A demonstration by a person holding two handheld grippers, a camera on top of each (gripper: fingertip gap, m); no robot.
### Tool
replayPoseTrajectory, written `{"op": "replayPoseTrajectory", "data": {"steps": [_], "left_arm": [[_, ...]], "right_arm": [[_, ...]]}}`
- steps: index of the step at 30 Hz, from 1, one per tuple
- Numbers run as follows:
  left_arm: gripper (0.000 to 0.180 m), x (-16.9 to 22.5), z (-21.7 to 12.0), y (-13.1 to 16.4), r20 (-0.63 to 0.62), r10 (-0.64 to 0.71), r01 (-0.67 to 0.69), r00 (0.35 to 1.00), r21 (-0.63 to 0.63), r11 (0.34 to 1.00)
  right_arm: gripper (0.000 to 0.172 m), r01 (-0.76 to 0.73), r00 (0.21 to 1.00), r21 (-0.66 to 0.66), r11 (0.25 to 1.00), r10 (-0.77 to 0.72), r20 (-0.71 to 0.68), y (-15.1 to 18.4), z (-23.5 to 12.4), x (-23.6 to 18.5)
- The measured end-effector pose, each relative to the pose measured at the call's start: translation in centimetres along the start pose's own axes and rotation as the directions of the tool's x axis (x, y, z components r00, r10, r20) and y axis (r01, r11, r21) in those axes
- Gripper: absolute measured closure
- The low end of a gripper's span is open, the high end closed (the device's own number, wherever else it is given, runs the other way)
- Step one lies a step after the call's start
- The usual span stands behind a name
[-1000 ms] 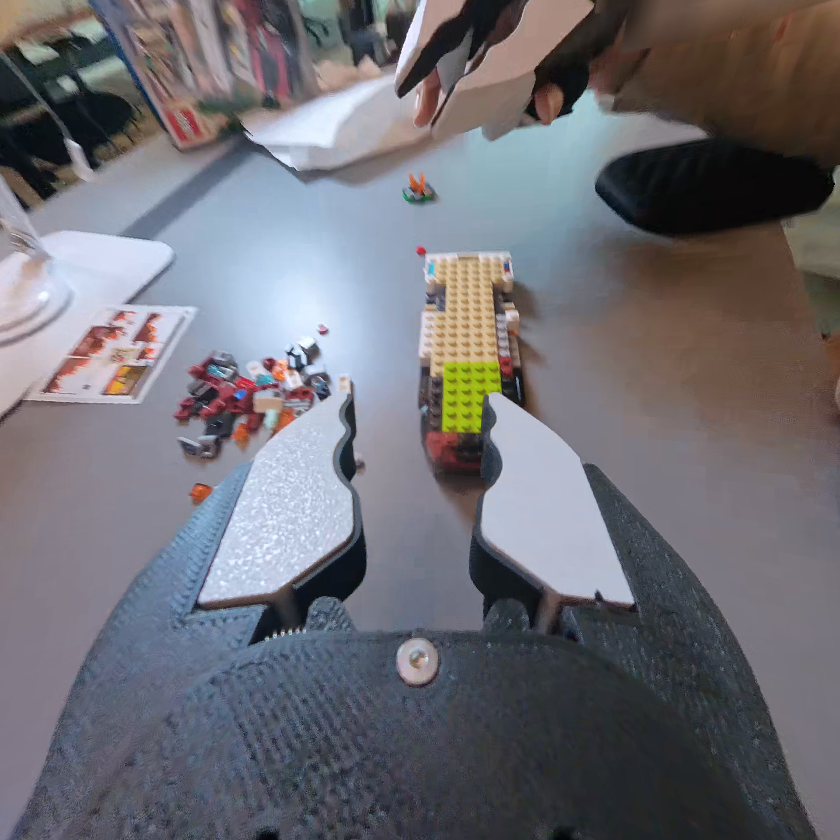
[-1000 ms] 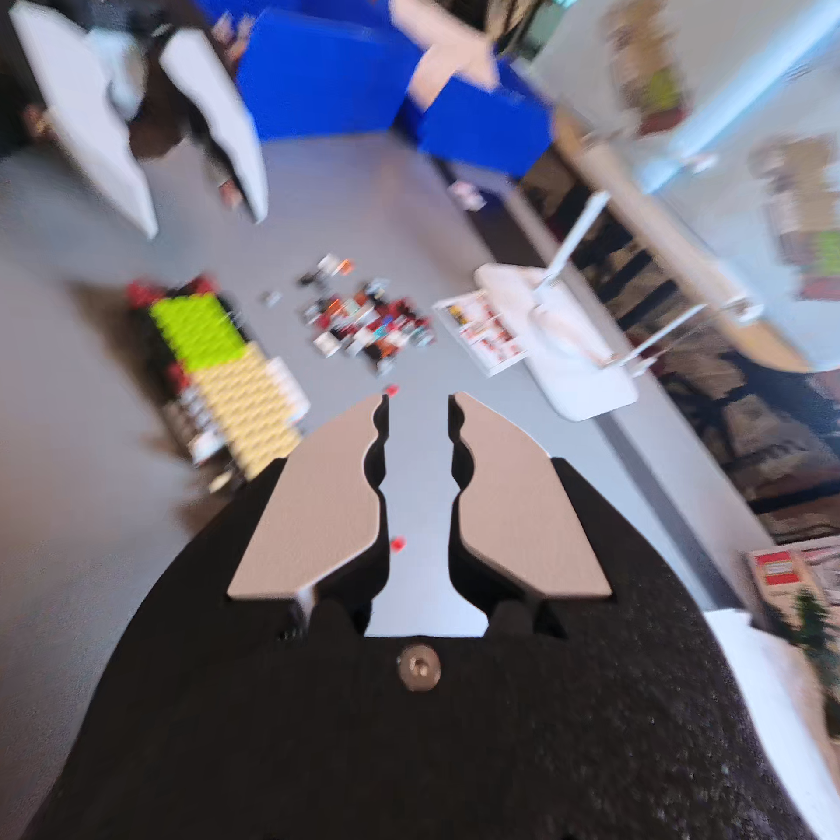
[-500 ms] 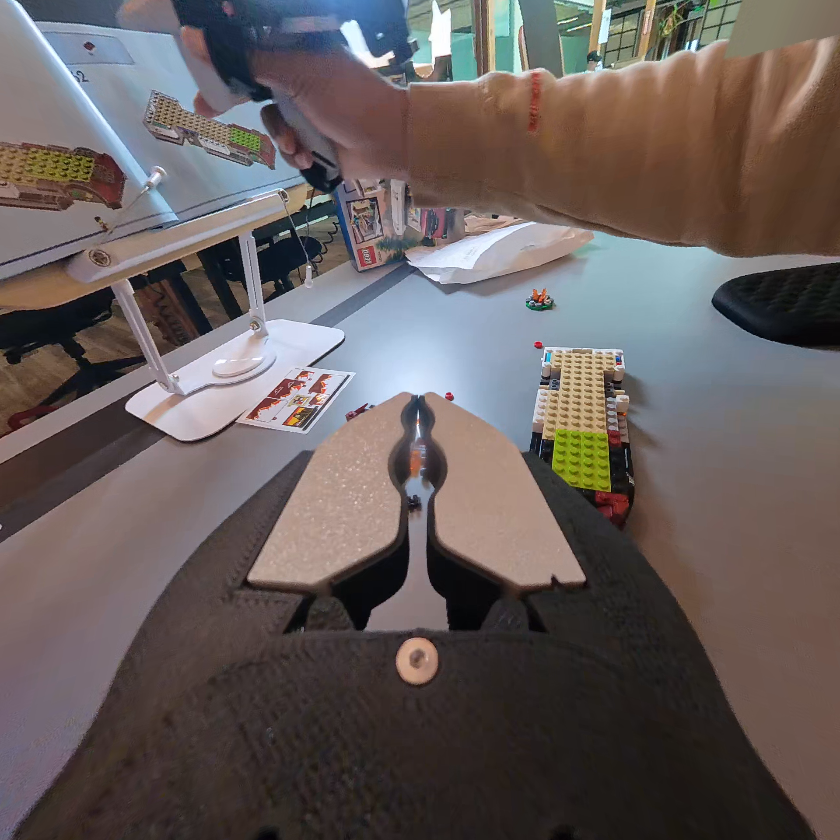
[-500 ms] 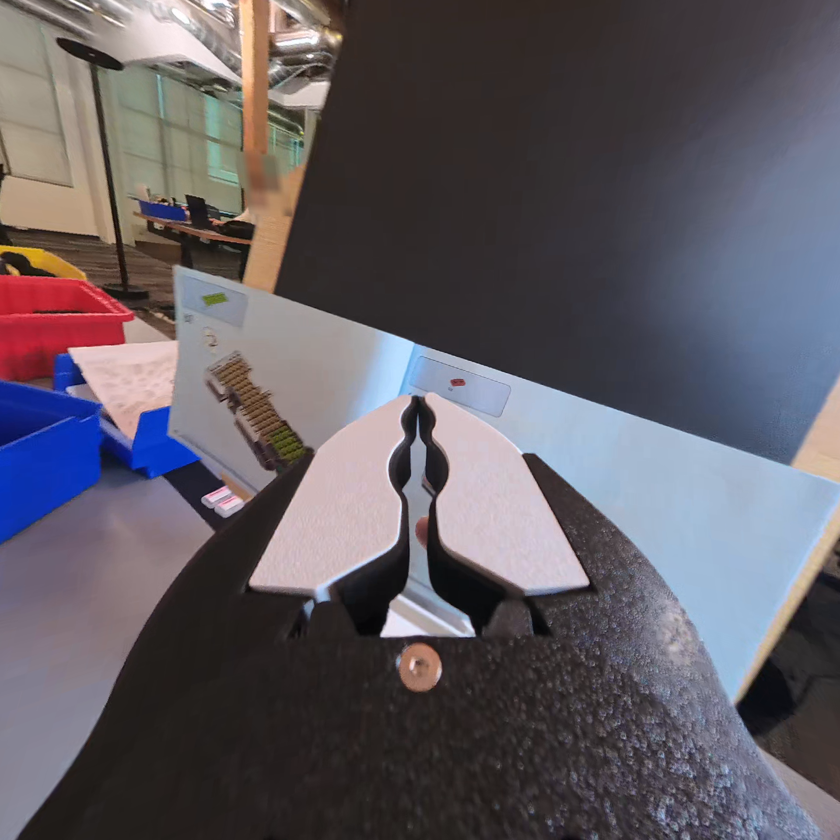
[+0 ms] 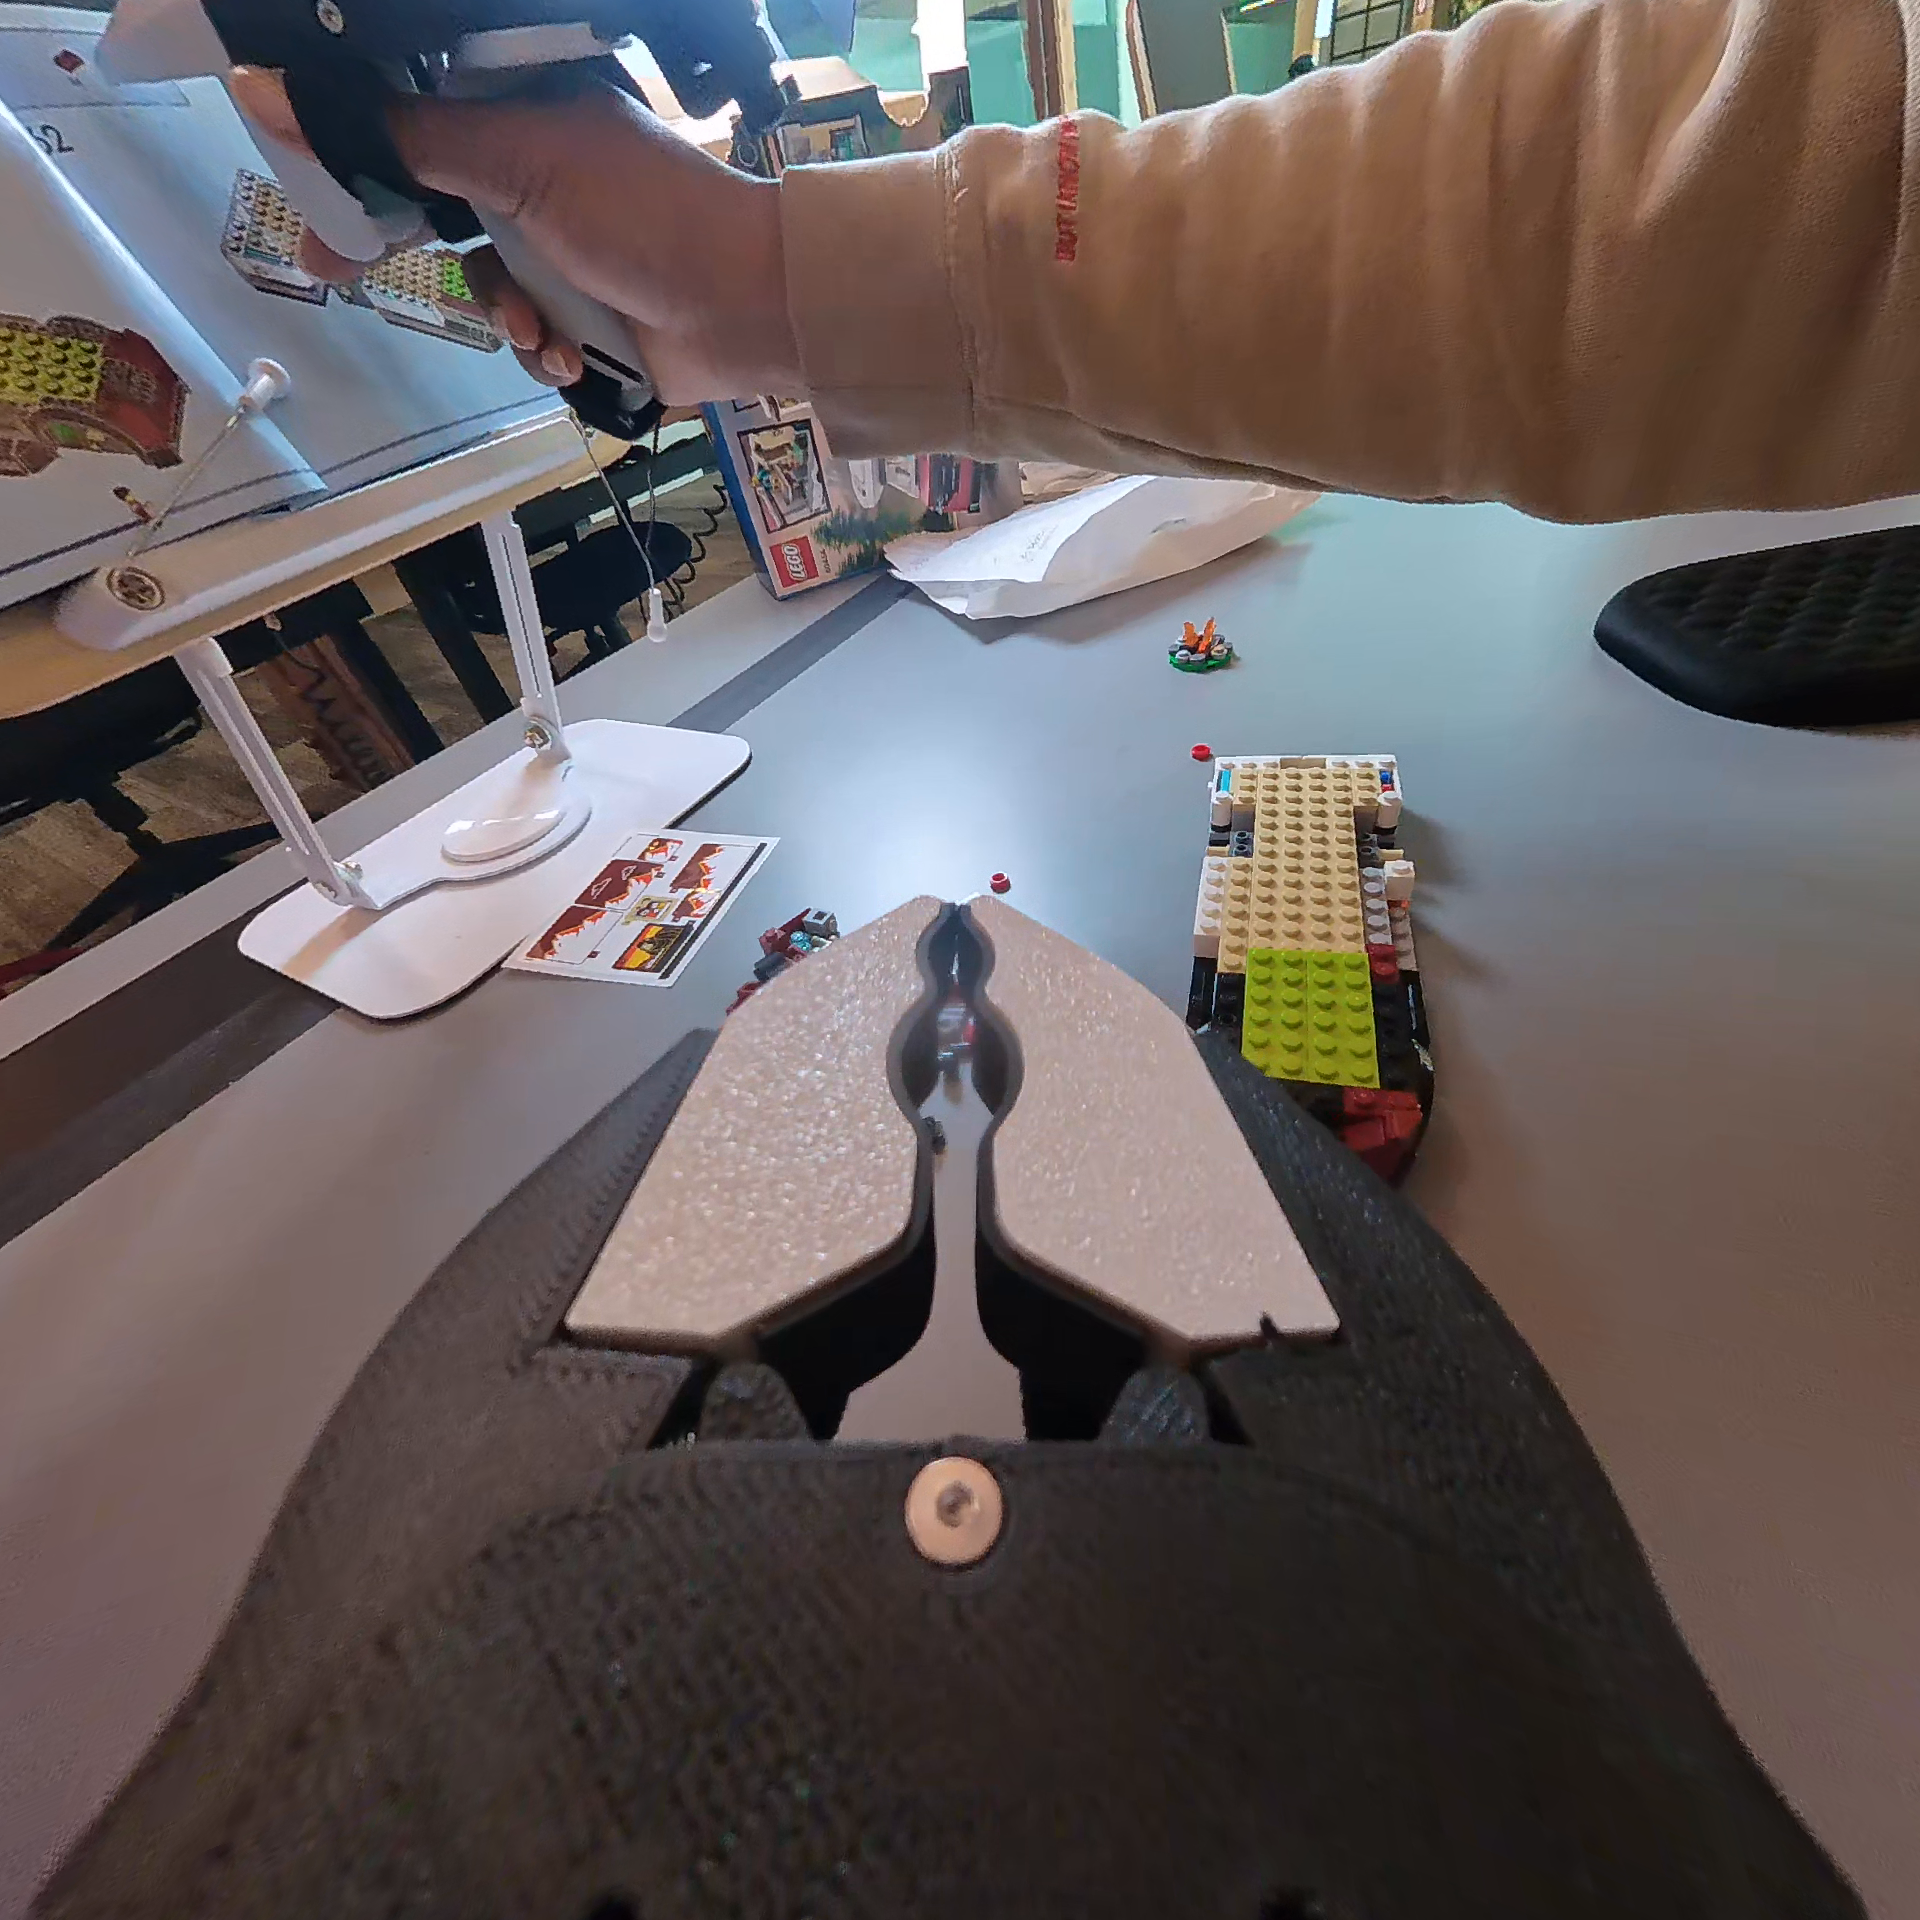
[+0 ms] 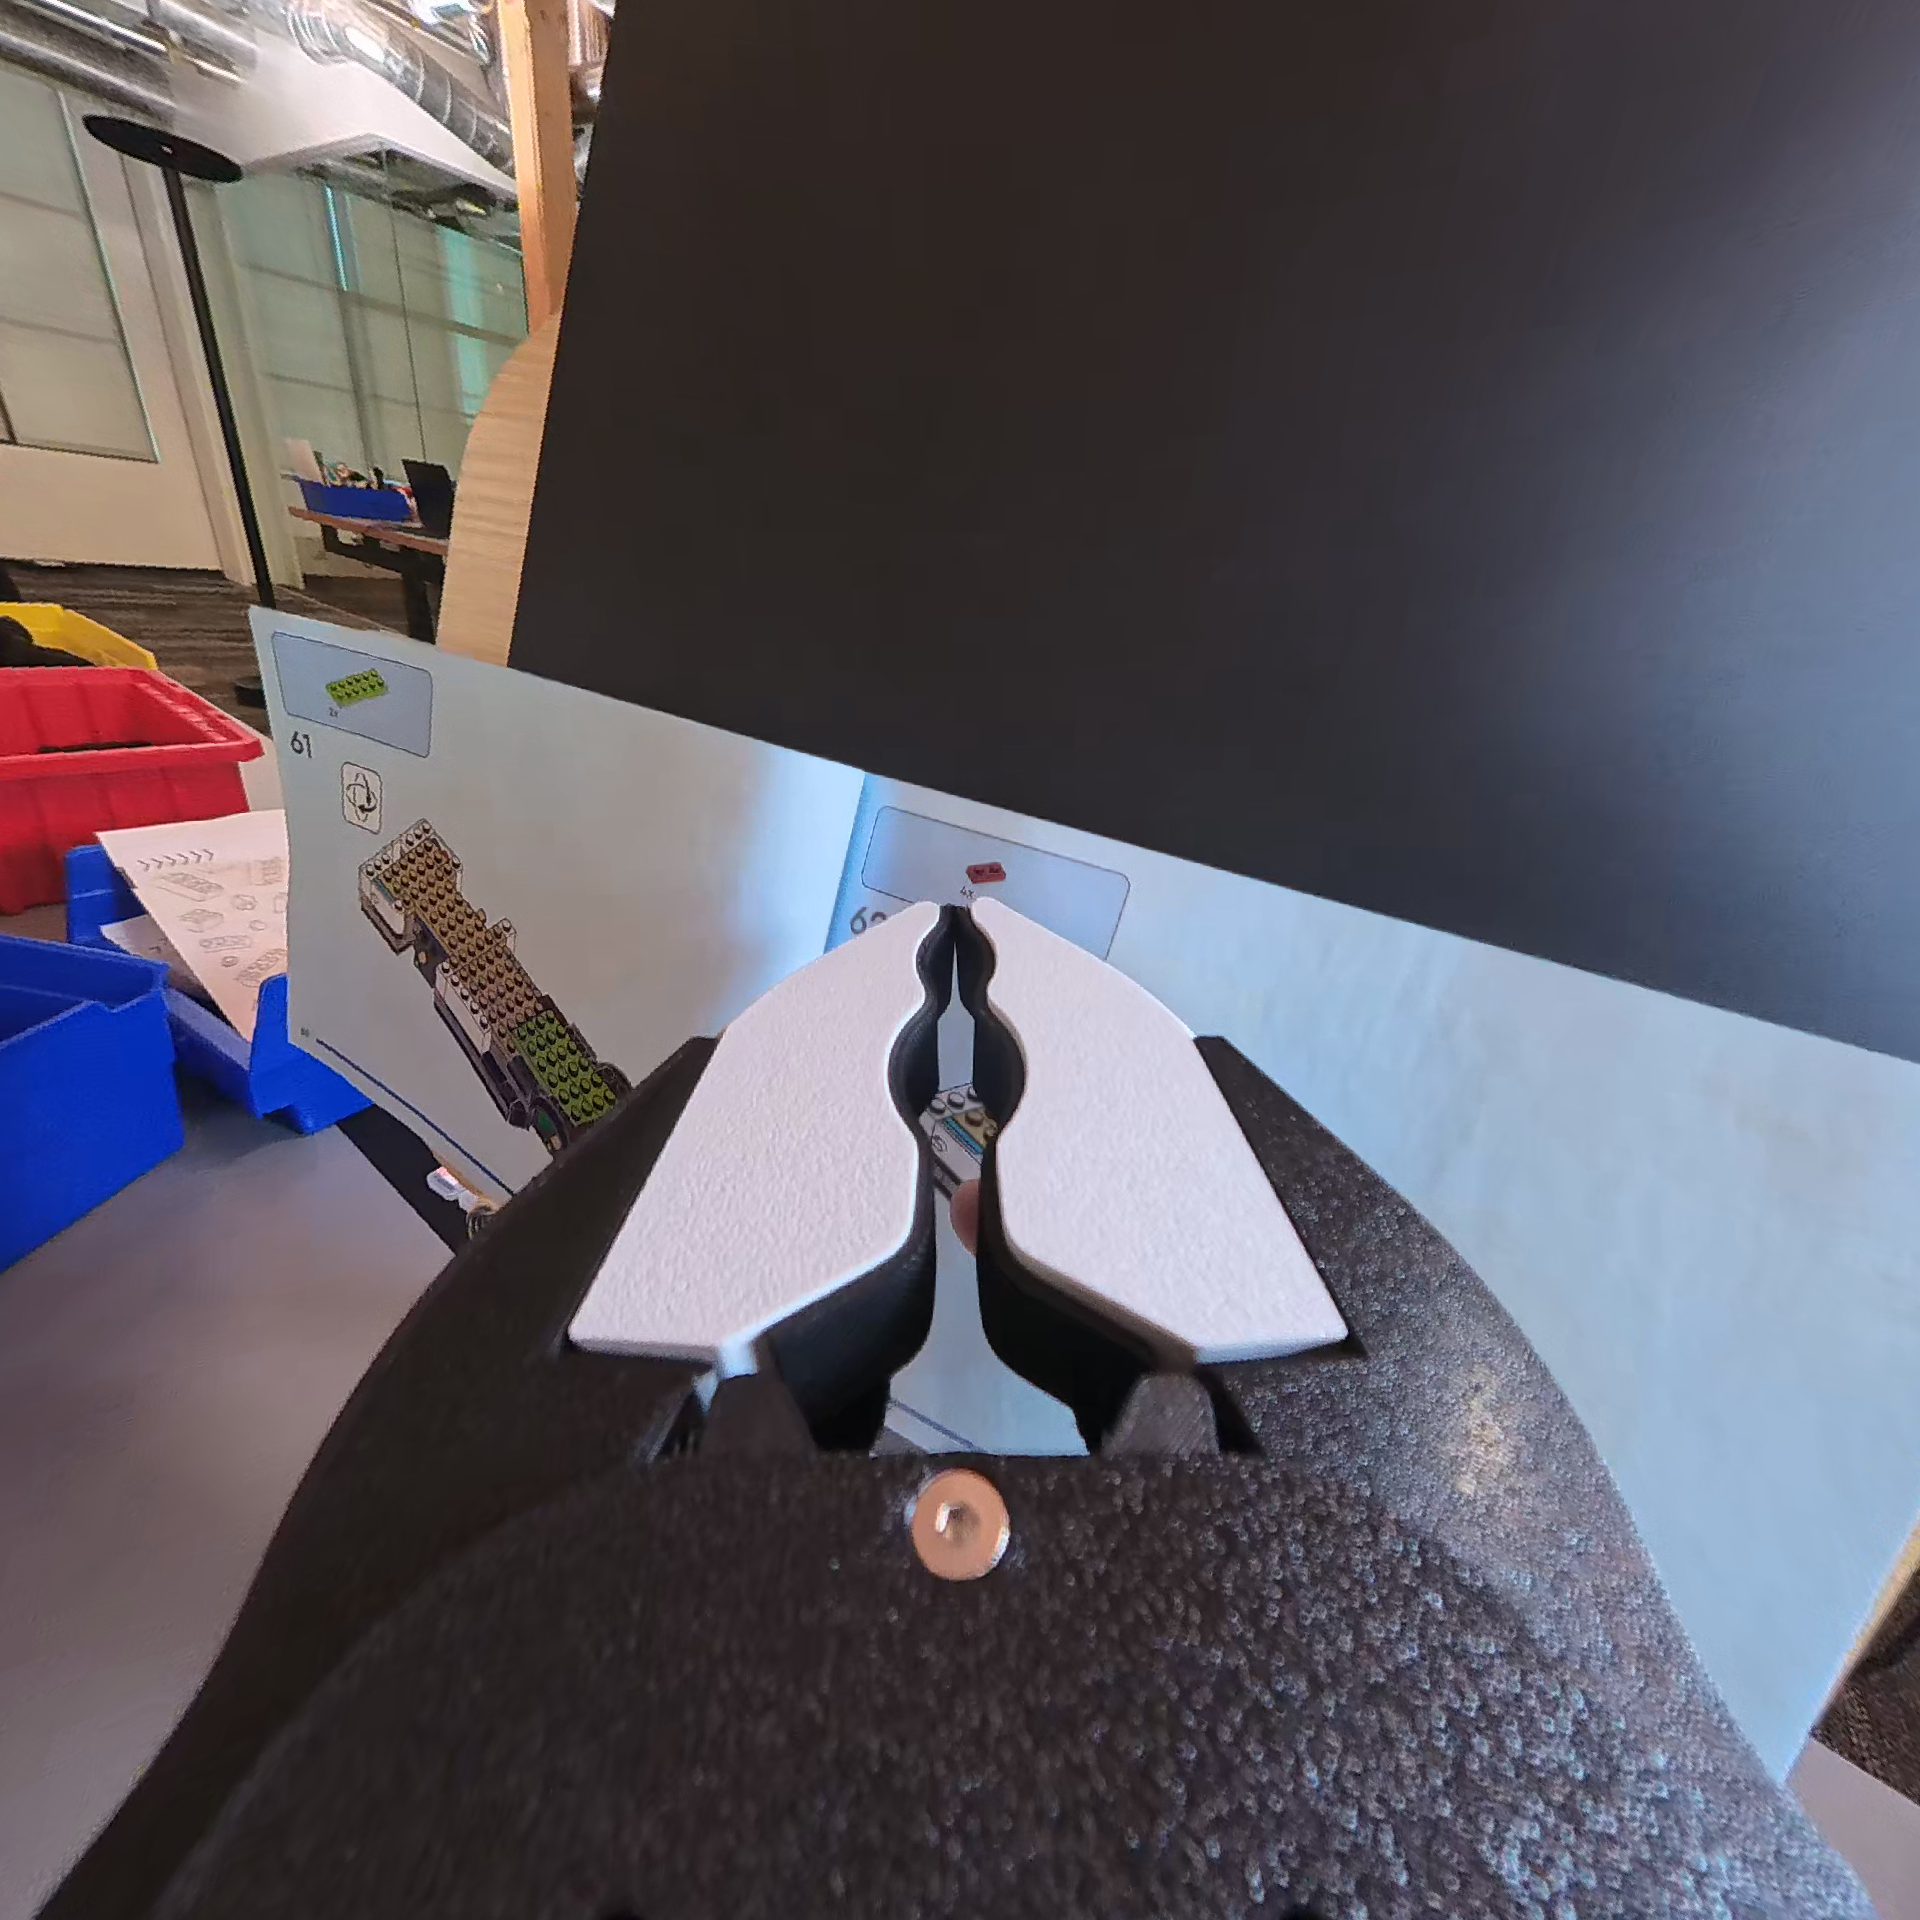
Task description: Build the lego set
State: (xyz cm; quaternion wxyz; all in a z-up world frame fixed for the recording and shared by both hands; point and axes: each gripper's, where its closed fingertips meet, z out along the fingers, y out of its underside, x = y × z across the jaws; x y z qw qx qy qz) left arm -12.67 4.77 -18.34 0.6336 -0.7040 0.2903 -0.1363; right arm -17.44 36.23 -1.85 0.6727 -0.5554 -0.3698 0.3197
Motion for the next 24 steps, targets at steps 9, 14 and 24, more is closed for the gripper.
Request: {"op": "replayPoseTrajectory", "data": {"steps": [9,14,24], "left_arm": [[0.18,0.0,0.2,0.5,0.001,0.007,-0.007,1.0,-0.017,1.0],[0.18,0.0,0.3,0.6,-0.001,0.015,-0.015,1.0,-0.025,1.0],[0.18,0.0,0.3,0.6,-0.003,0.014,-0.014,1.0,-0.02,1.0]], "right_arm": [[0.172,0.006,1.0,0.004,1.0,-0.006,0.015,0.0,-0.7,-0.1],[0.172,0.01,1.0,0.005,1.0,-0.01,0.018,-0.1,-0.7,-0.2],[0.172,0.17,0.985,0.001,0.985,-0.17,0.004,0.6,-4.9,1.1]]}}
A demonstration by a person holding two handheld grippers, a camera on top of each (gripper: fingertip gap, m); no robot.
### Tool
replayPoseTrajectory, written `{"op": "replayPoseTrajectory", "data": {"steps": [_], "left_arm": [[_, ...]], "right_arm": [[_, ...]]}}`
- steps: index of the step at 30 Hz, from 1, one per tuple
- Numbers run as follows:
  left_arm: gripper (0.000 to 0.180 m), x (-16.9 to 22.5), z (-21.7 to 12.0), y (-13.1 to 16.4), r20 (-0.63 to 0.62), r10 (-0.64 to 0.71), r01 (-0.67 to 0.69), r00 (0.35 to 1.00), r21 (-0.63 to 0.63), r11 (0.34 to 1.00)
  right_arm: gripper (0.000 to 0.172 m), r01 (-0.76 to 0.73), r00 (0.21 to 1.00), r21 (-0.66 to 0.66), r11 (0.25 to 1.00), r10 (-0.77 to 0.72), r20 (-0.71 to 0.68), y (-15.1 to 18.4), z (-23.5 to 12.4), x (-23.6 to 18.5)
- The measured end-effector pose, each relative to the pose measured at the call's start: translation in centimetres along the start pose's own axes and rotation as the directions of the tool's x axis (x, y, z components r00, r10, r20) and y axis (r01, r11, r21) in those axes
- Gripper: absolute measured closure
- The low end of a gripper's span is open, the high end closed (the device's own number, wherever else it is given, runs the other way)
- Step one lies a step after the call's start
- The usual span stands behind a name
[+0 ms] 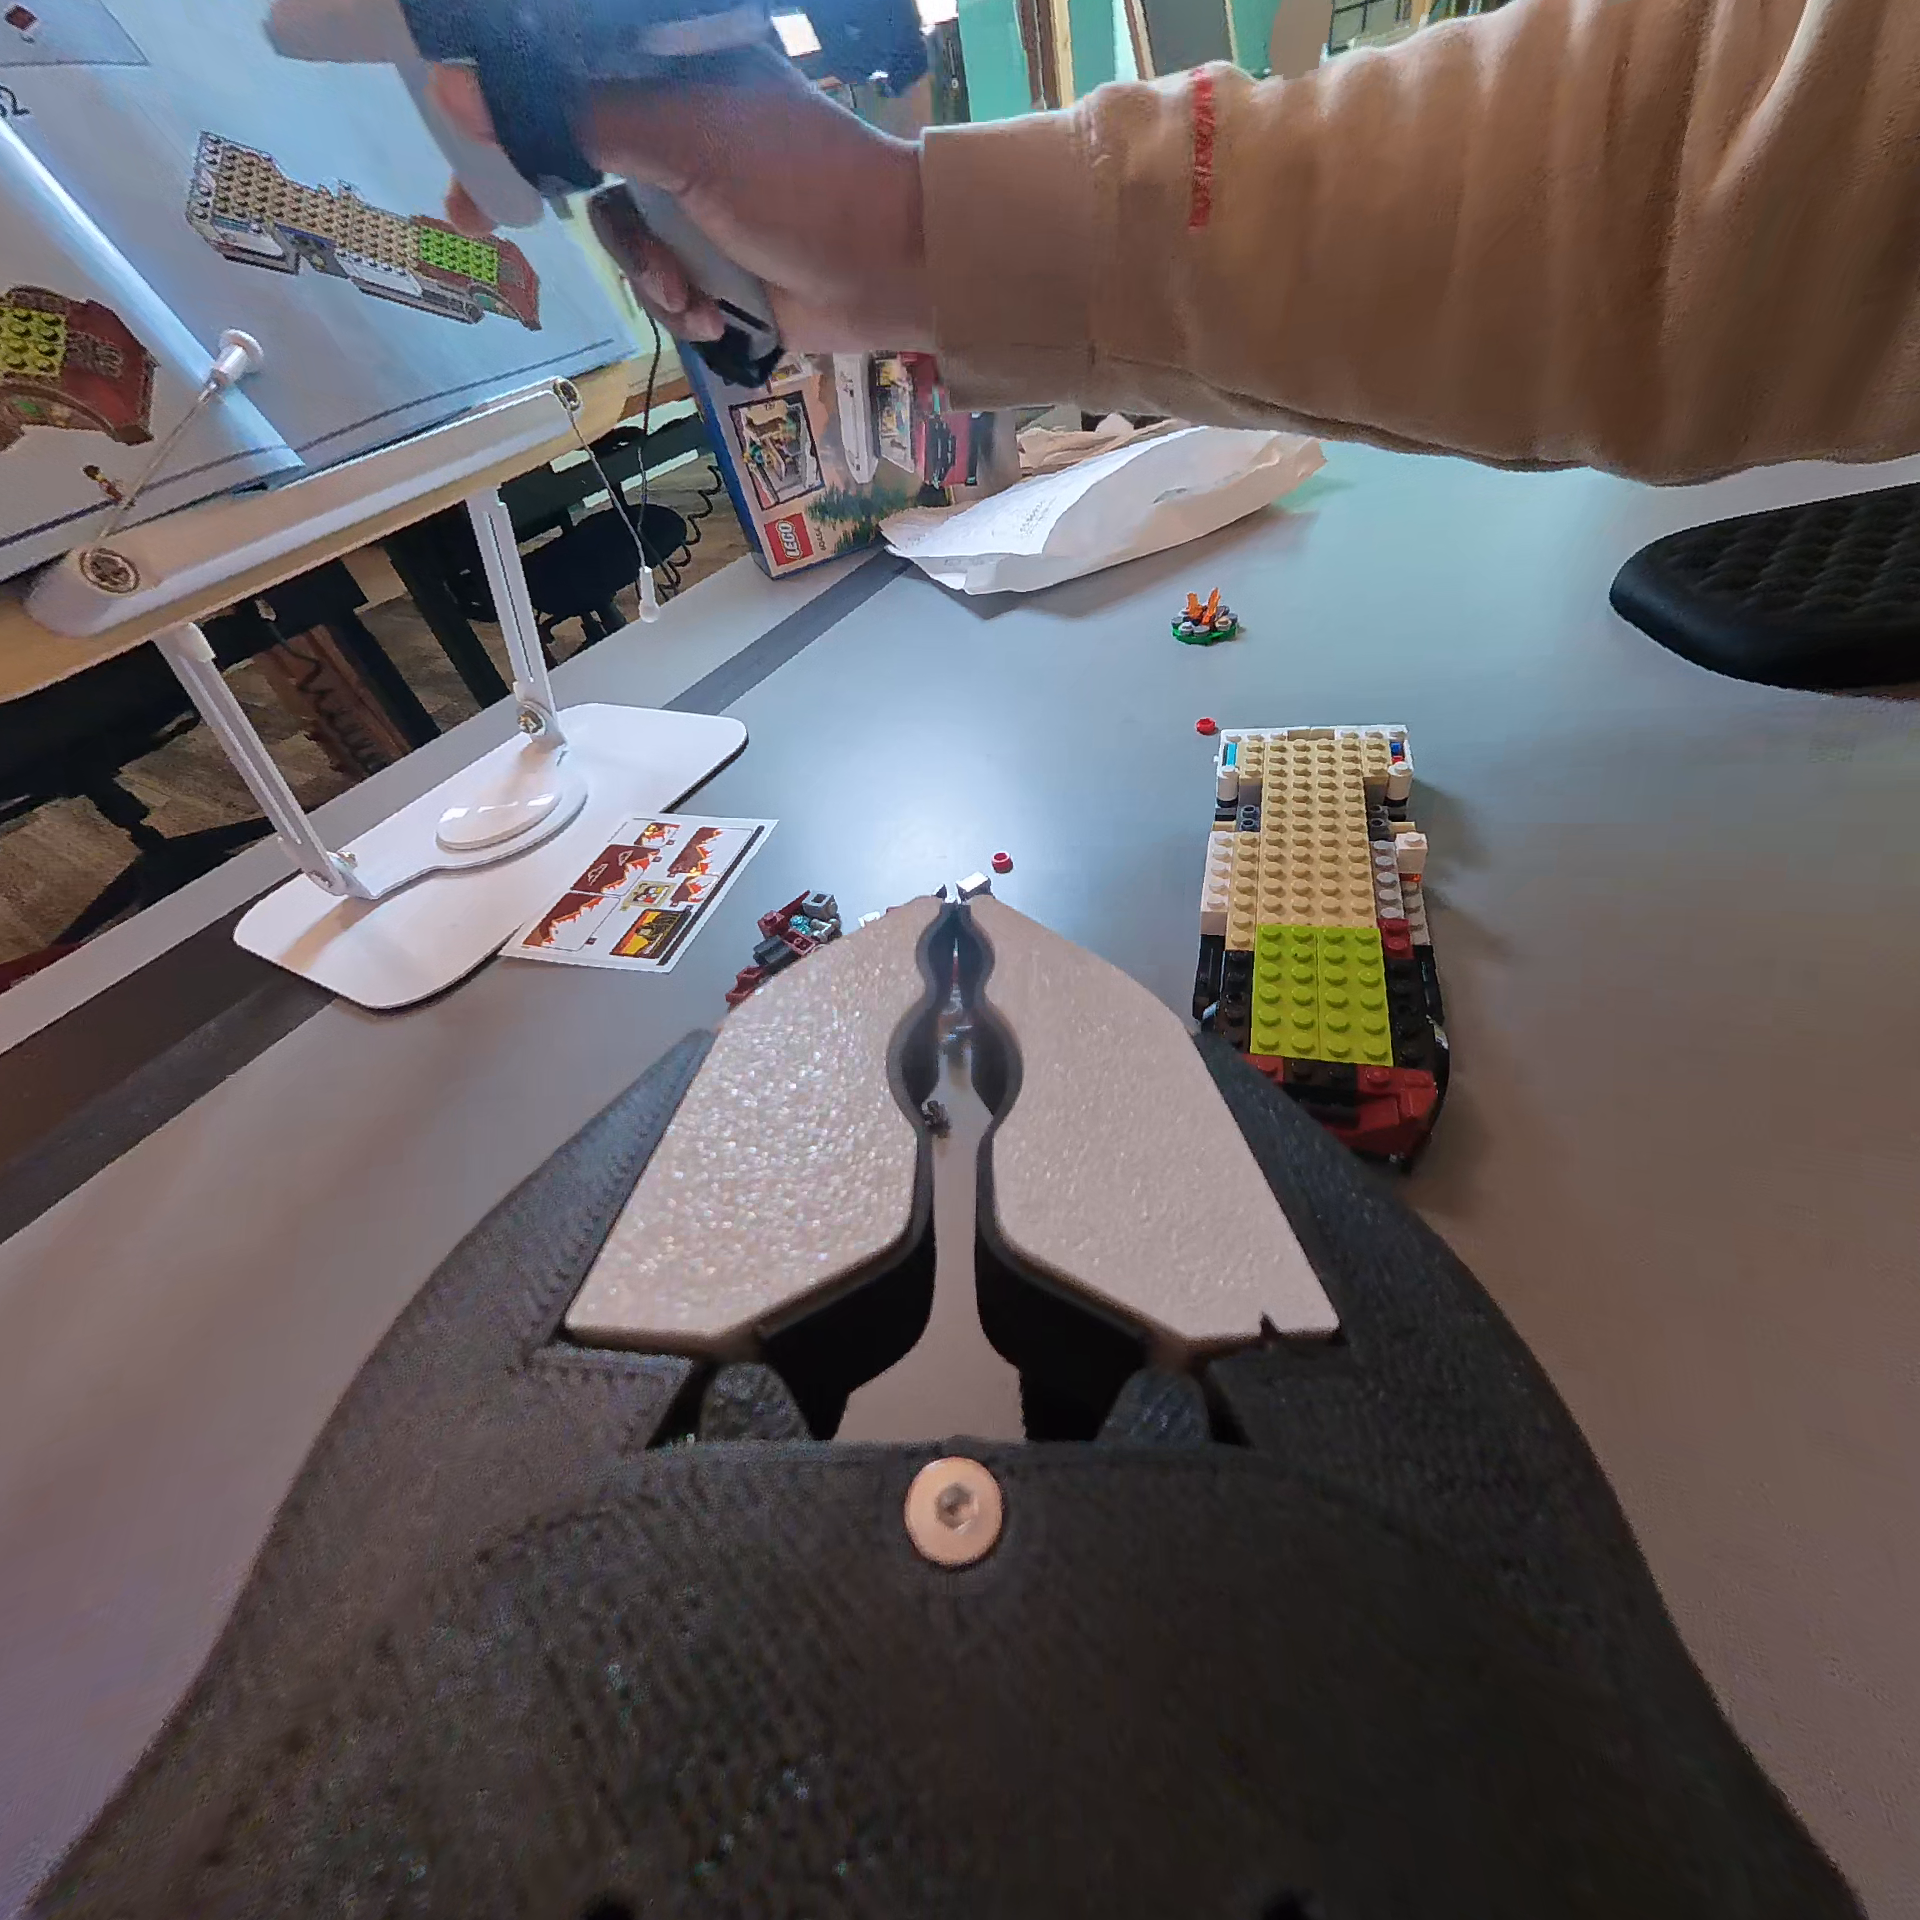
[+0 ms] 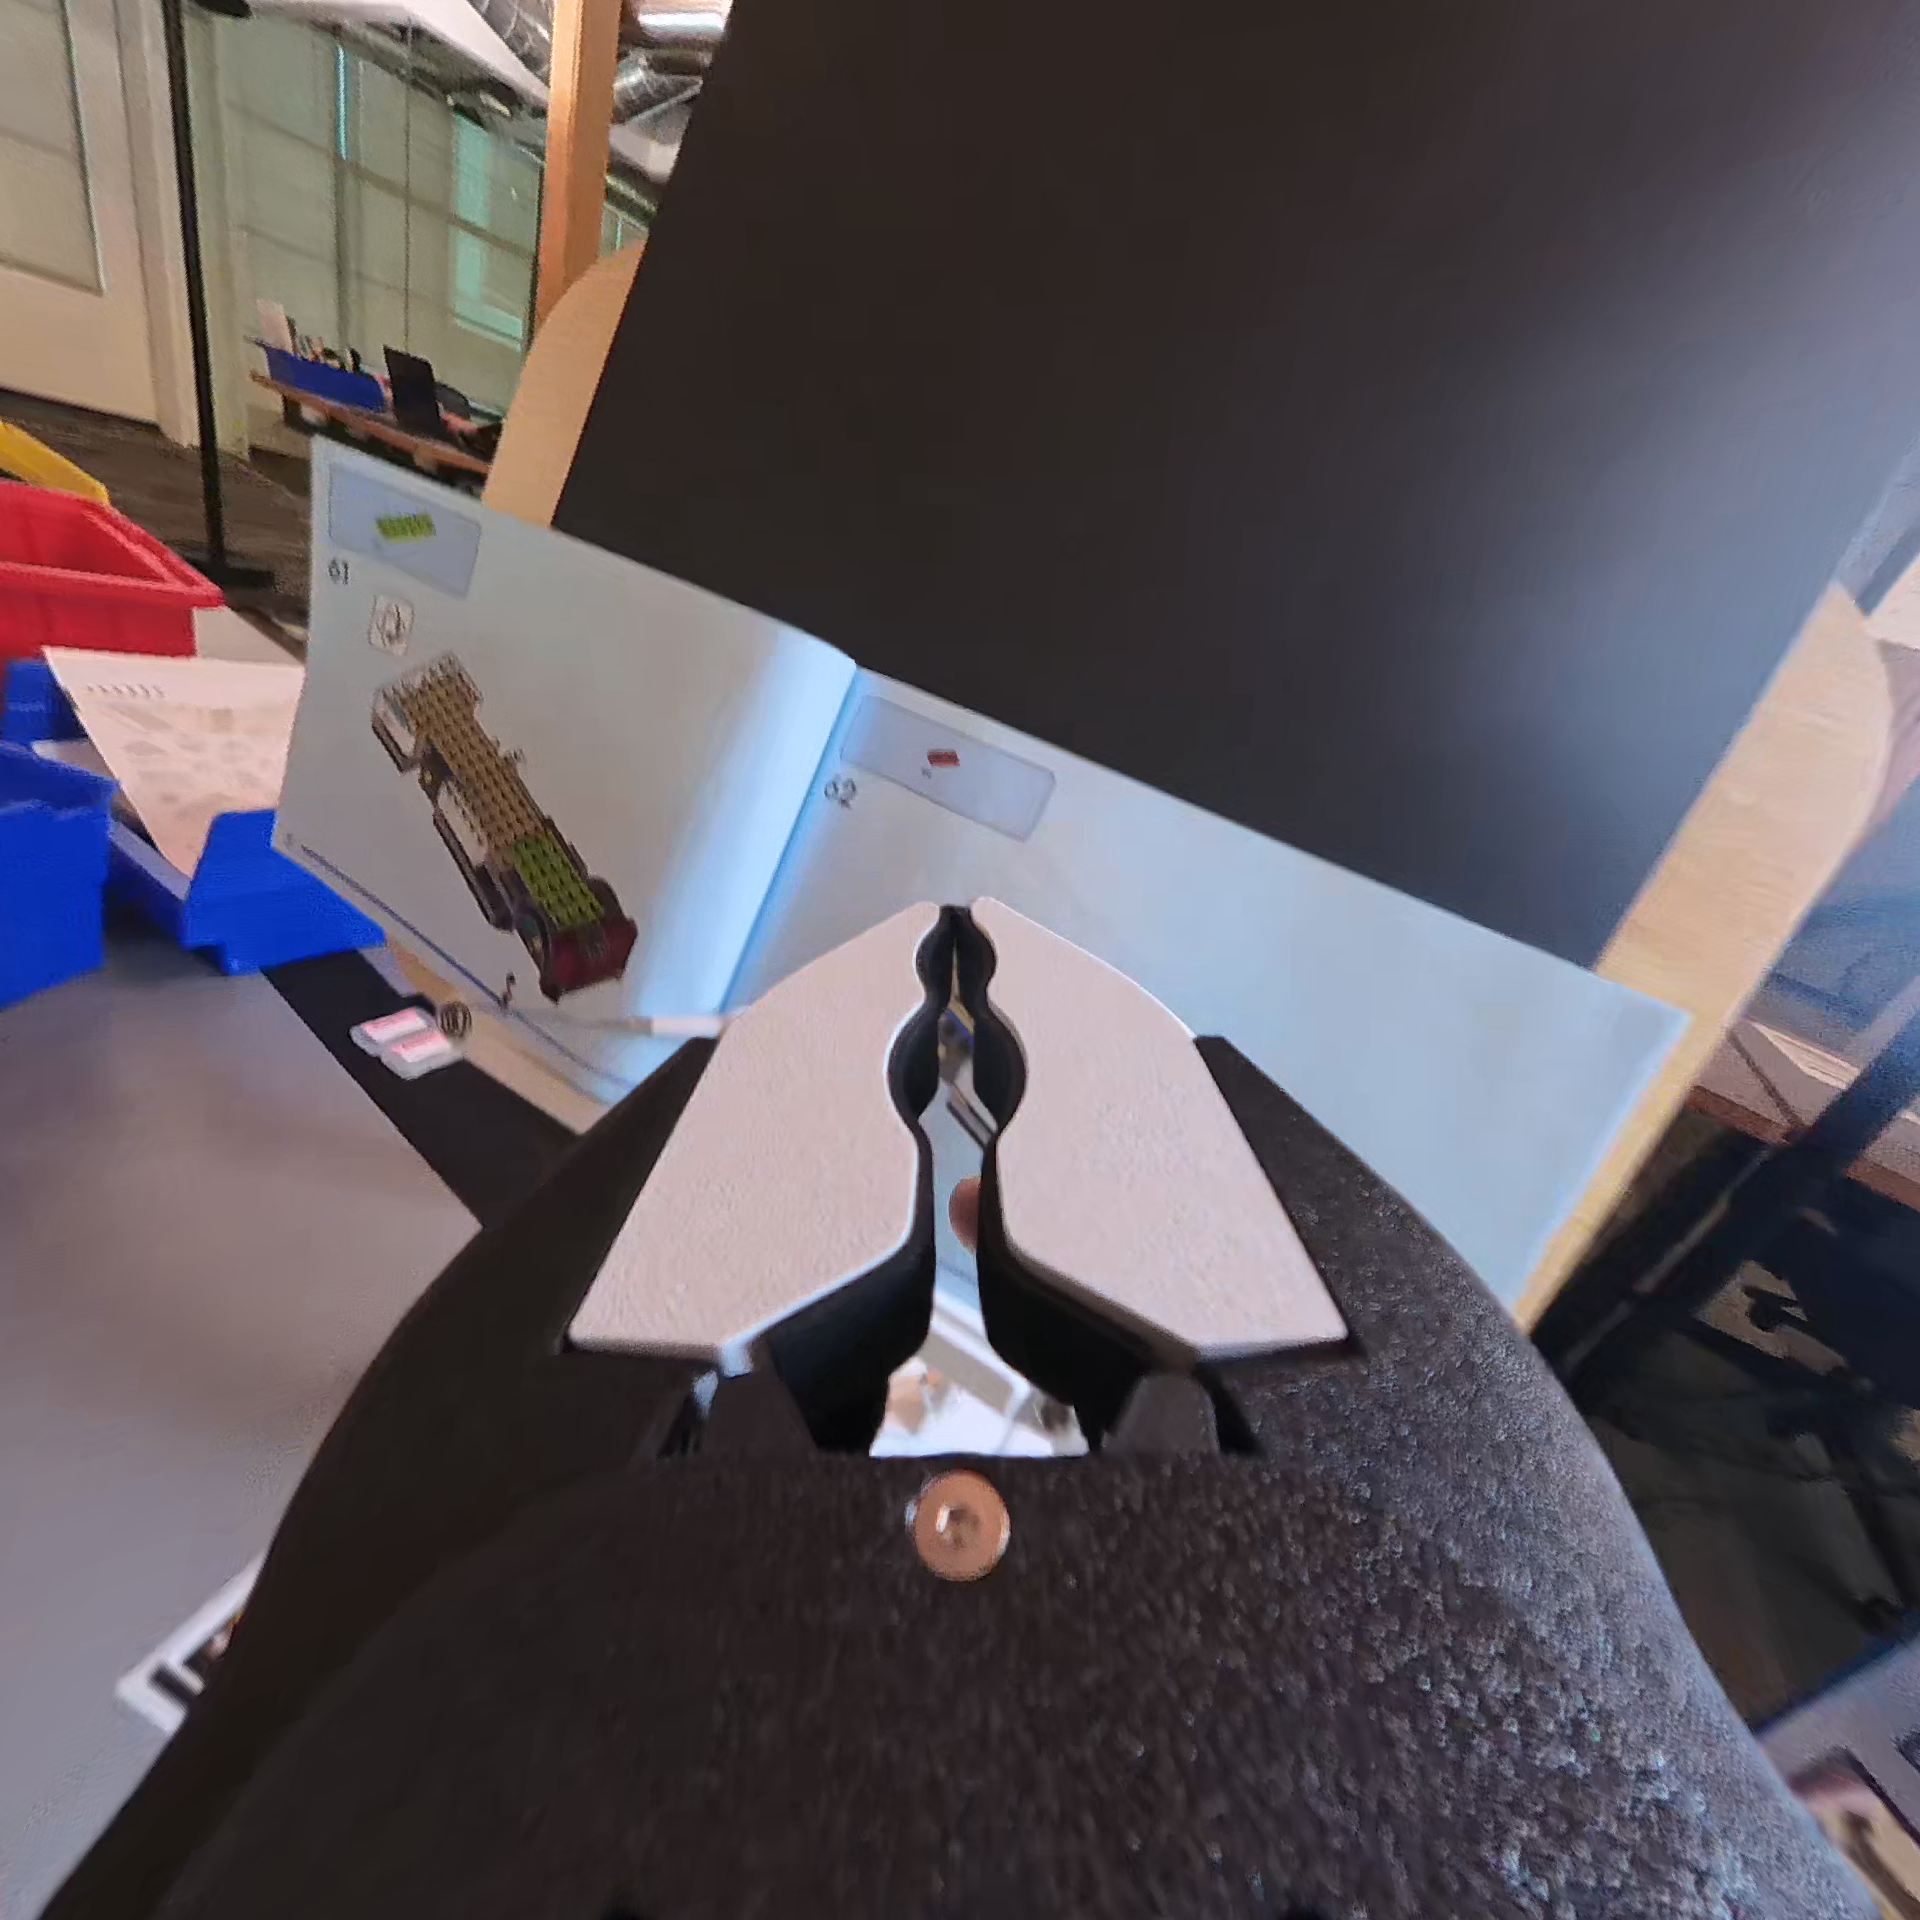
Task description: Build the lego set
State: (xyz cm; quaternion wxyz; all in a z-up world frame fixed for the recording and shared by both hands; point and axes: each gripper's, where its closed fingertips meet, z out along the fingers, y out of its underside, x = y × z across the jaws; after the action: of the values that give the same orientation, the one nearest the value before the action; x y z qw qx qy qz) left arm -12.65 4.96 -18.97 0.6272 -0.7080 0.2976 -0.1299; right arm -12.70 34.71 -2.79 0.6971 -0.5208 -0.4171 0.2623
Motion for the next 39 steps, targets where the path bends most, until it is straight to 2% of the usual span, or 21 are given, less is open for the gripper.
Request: {"op": "replayPoseTrajectory", "data": {"steps": [6,12,26,39], "left_arm": [[0.18,0.0,0.3,0.5,-0.01,-0.005,0.005,1.0,-0.014,1.0],[0.18,-0.3,0.7,1.6,0.008,0.0,0.0,1.0,-0.052,0.999],[0.18,-0.9,1.0,2.9,0.04,0.027,-0.023,0.999,-0.111,0.994],[0.18,-1.0,0.9,2.8,0.045,0.037,-0.032,0.998,-0.107,0.994]], "right_arm": [[0.172,0.036,0.998,-0.063,0.997,-0.039,-0.04,3.4,-4.4,2.4],[0.171,0.001,0.998,-0.083,0.997,-0.005,-0.057,5.8,-6.2,3.1],[0.171,-0.026,0.999,-0.078,0.997,0.023,-0.048,6.7,-5.0,2.8],[0.171,-0.025,0.998,-0.089,0.996,0.02,-0.057,6.7,-3.6,3.0]]}}
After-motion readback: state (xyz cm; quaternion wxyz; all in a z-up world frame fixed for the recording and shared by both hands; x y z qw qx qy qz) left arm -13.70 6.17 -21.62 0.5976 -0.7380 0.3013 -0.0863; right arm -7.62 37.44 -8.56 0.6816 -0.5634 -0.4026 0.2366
